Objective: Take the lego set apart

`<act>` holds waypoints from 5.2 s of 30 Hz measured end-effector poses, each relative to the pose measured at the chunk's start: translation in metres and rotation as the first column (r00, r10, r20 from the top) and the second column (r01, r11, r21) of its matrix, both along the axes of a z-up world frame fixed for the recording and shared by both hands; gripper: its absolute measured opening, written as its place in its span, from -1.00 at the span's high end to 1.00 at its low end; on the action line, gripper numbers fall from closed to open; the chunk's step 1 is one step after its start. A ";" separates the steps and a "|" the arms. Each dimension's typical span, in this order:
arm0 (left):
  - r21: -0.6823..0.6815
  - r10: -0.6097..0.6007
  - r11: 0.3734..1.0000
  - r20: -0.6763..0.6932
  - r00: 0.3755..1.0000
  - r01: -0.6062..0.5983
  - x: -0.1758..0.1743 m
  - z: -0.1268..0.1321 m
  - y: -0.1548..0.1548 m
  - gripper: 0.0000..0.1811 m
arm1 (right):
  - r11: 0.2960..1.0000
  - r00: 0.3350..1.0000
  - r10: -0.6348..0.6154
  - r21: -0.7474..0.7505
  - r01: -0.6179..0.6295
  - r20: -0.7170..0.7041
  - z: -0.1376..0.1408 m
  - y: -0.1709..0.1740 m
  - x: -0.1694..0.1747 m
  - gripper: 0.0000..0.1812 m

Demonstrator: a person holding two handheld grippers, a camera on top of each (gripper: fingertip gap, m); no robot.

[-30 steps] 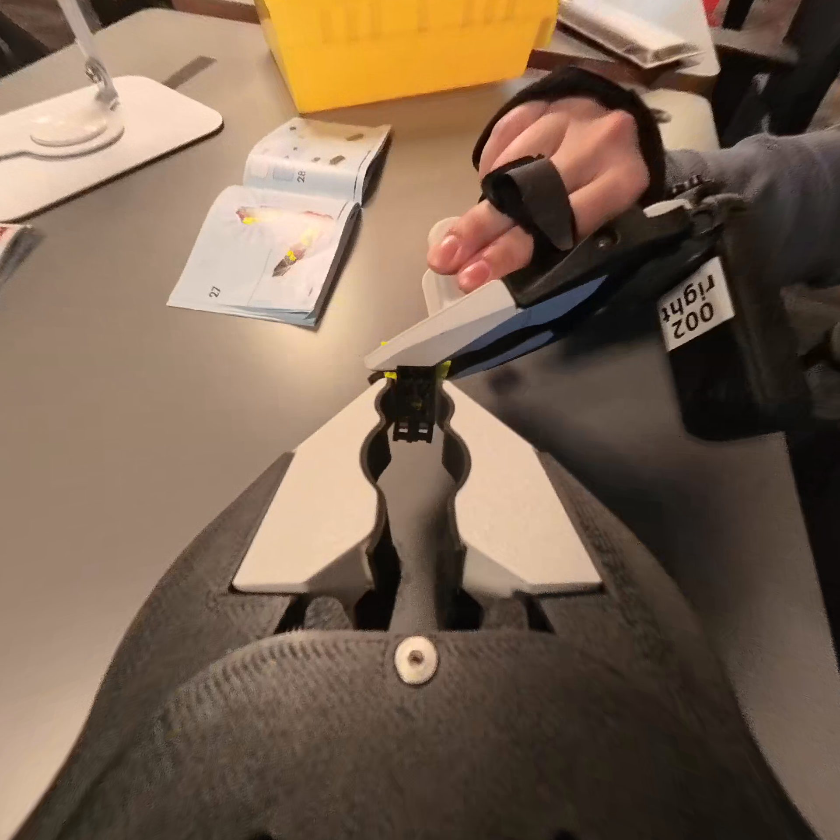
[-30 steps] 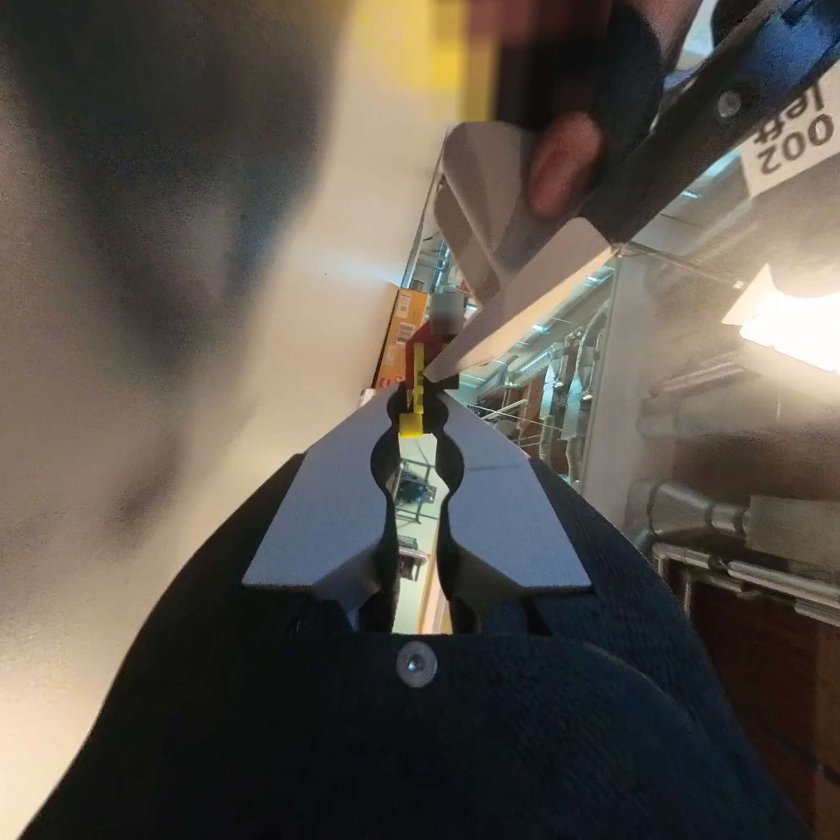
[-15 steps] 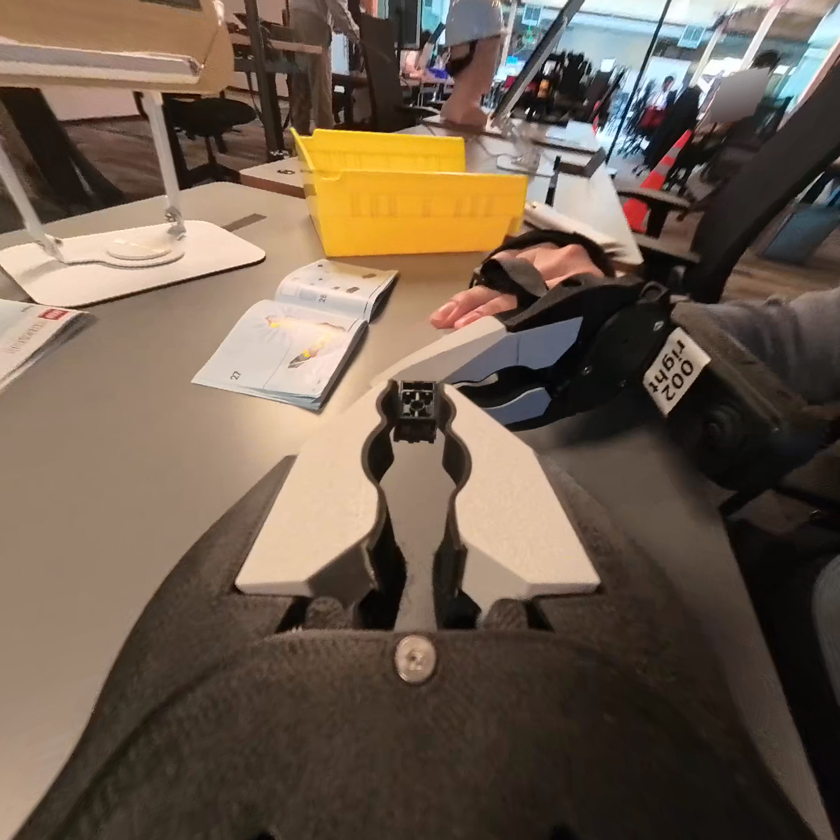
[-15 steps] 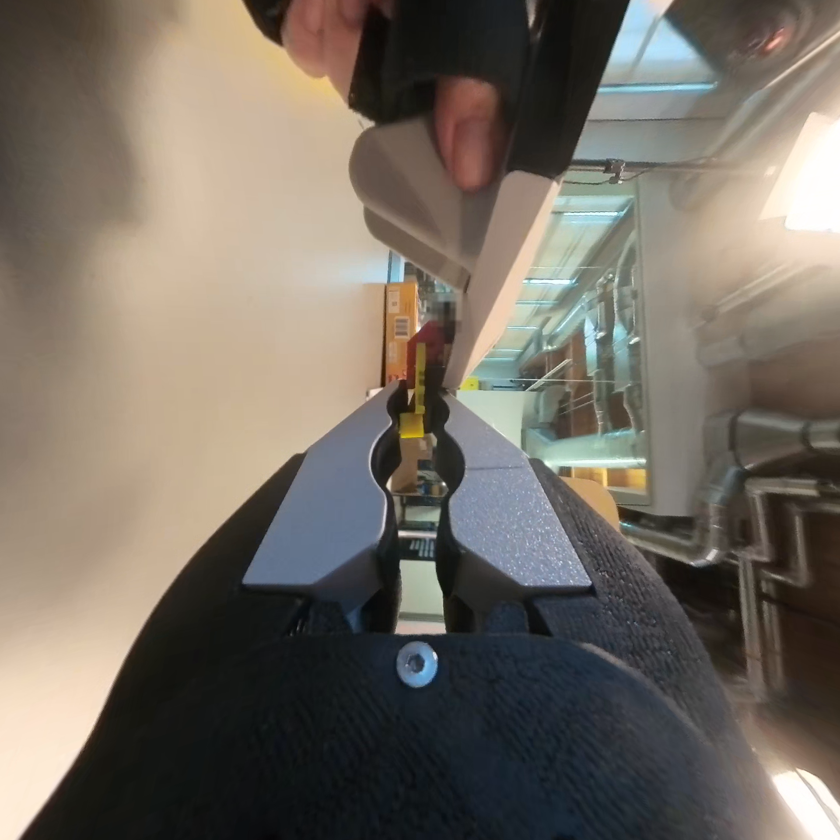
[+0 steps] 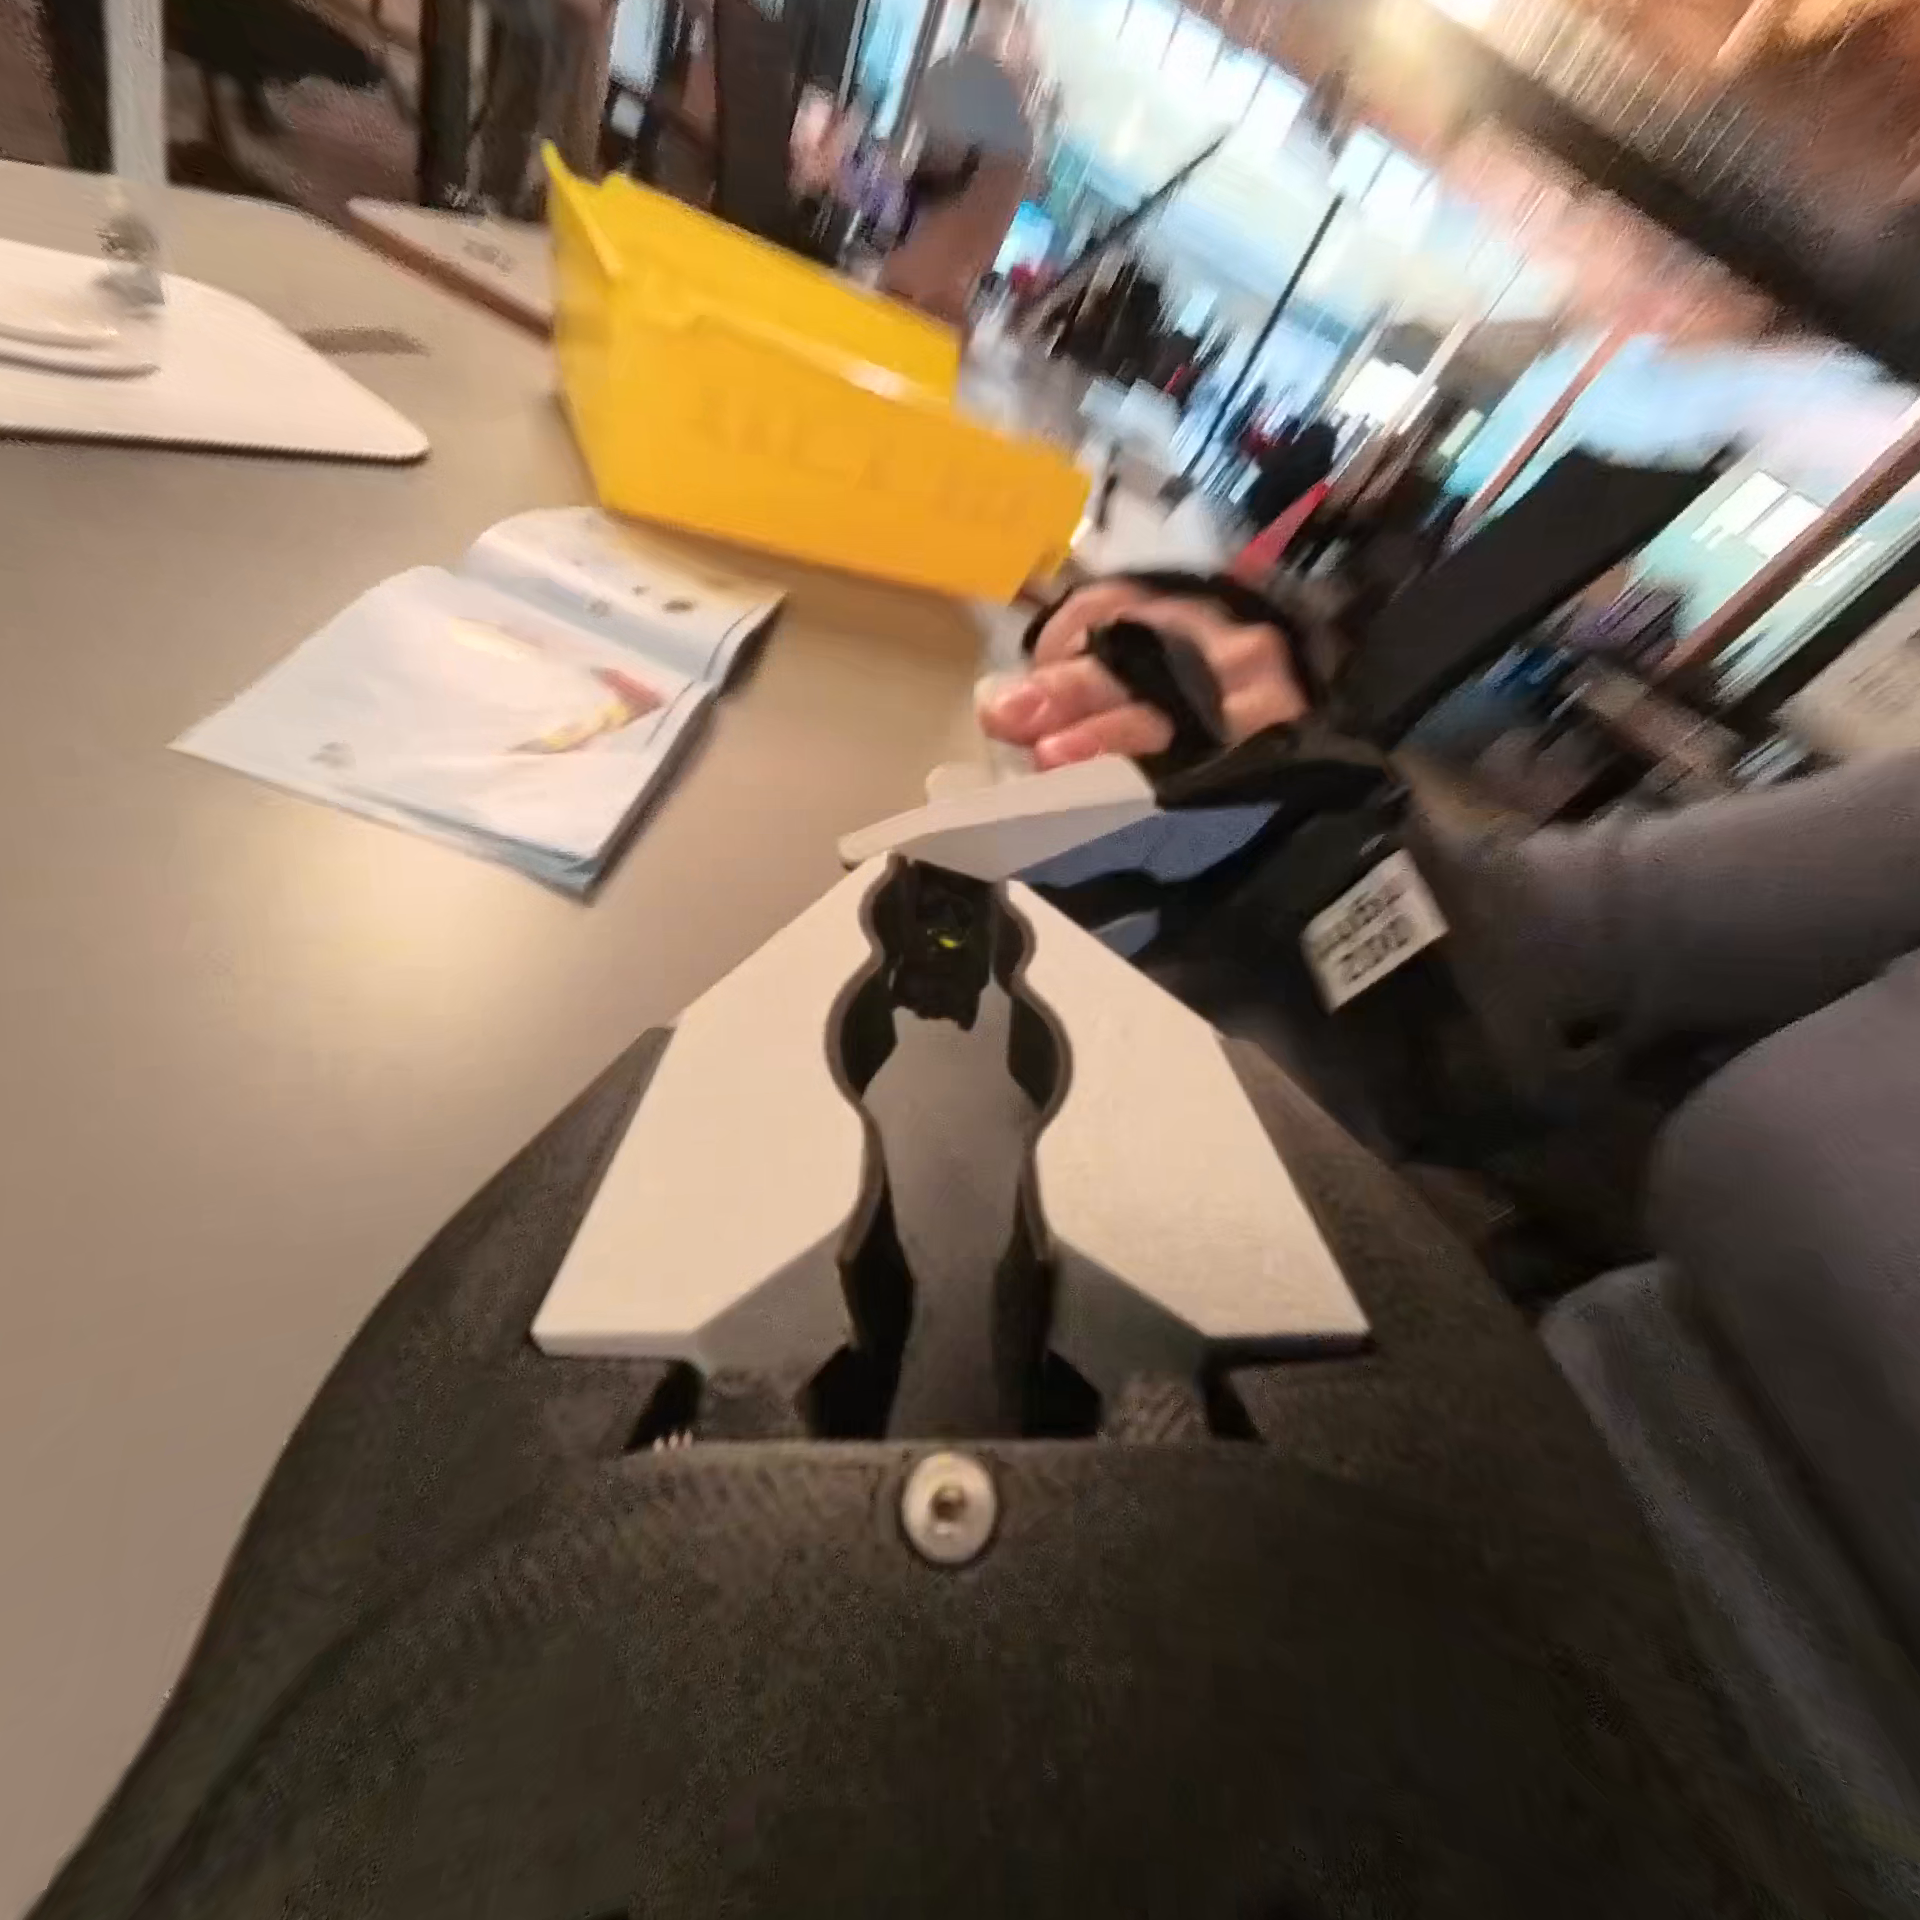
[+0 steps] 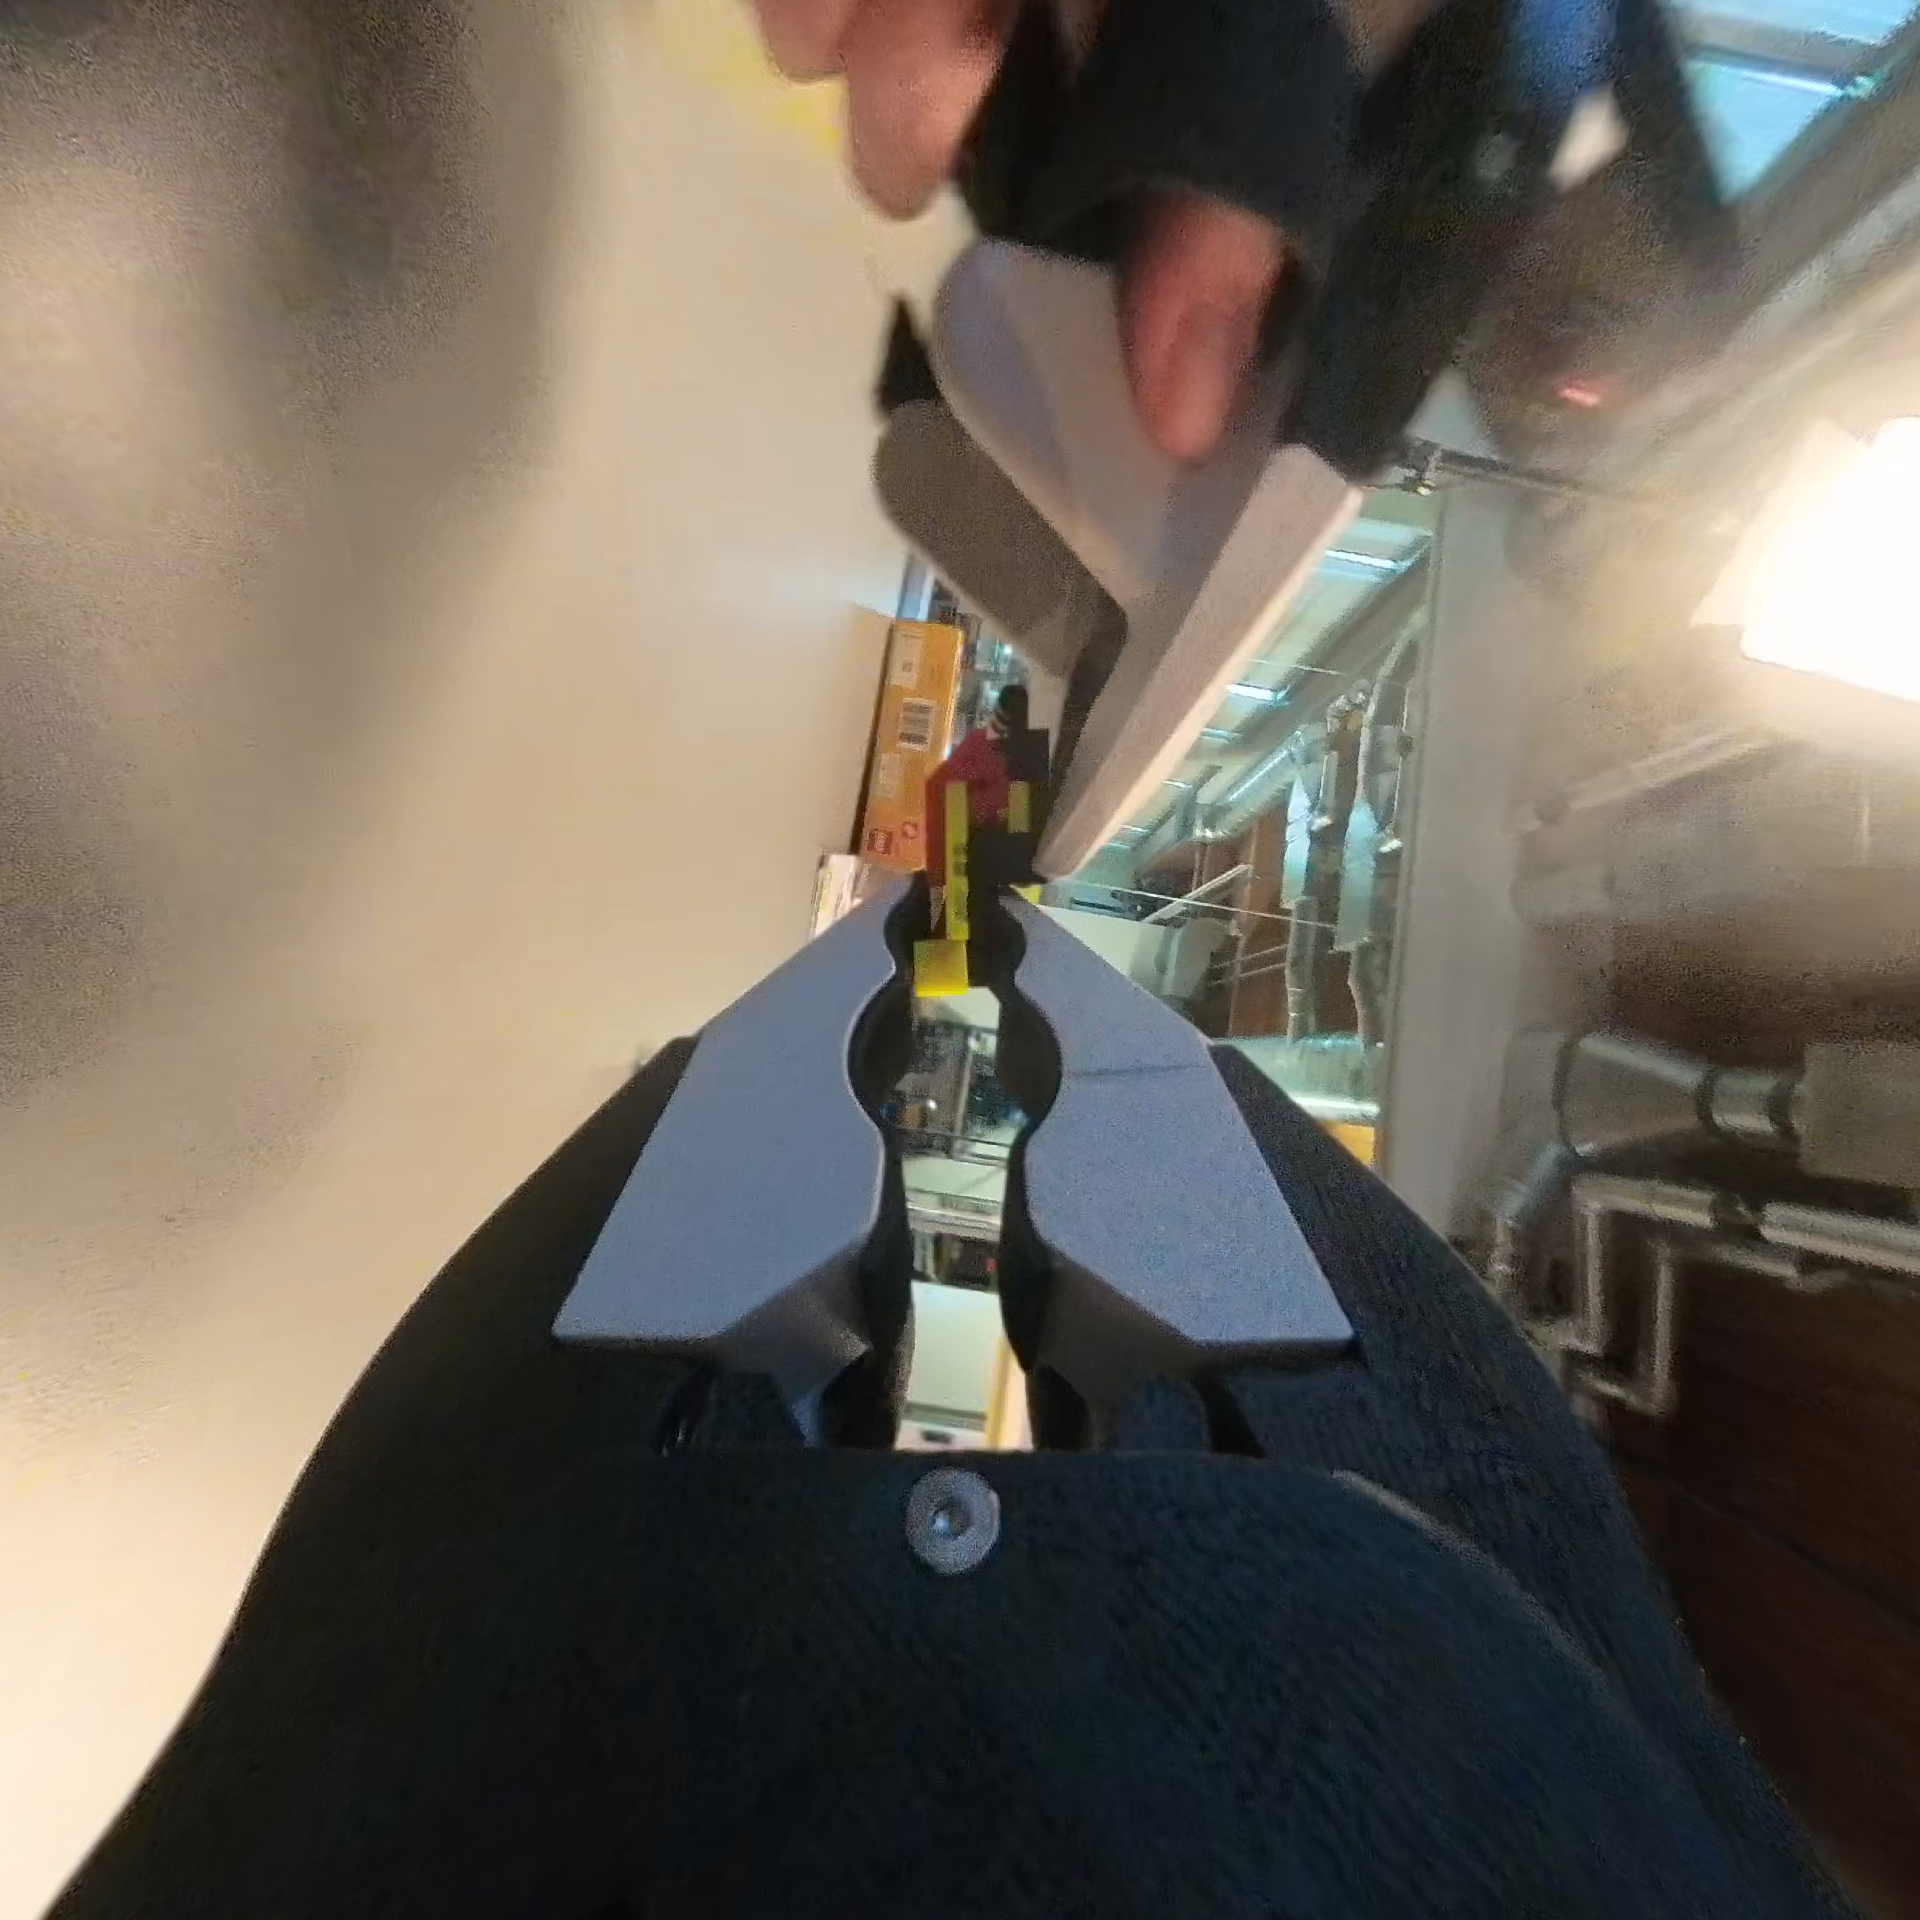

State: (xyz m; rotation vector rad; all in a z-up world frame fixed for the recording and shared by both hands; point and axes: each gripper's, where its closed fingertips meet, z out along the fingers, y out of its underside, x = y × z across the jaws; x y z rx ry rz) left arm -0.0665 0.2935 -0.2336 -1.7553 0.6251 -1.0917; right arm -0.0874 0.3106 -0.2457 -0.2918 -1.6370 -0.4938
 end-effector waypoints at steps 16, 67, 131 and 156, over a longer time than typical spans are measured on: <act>0.576 0.375 0.797 -0.234 0.897 -0.183 -0.035 0.024 0.015 0.83 | -0.018 0.866 -0.245 -0.891 -0.453 -0.436 0.044 0.014 0.012 0.76; 0.214 -0.062 0.977 0.226 0.972 0.013 0.004 0.038 -0.020 0.83 | -0.498 0.811 -0.044 -0.691 -0.524 -0.583 0.057 -0.034 0.011 0.65; 0.007 -0.230 0.970 -0.310 0.922 0.244 -0.016 -0.048 -0.030 0.83 | 0.325 0.995 0.089 -0.945 0.022 0.054 -0.048 -0.025 0.012 0.90; 0.045 0.003 0.999 -0.295 0.955 0.011 -0.001 -0.043 -0.003 0.55 | -0.010 0.978 -0.037 -0.979 0.206 0.206 -0.075 0.014 0.051 0.92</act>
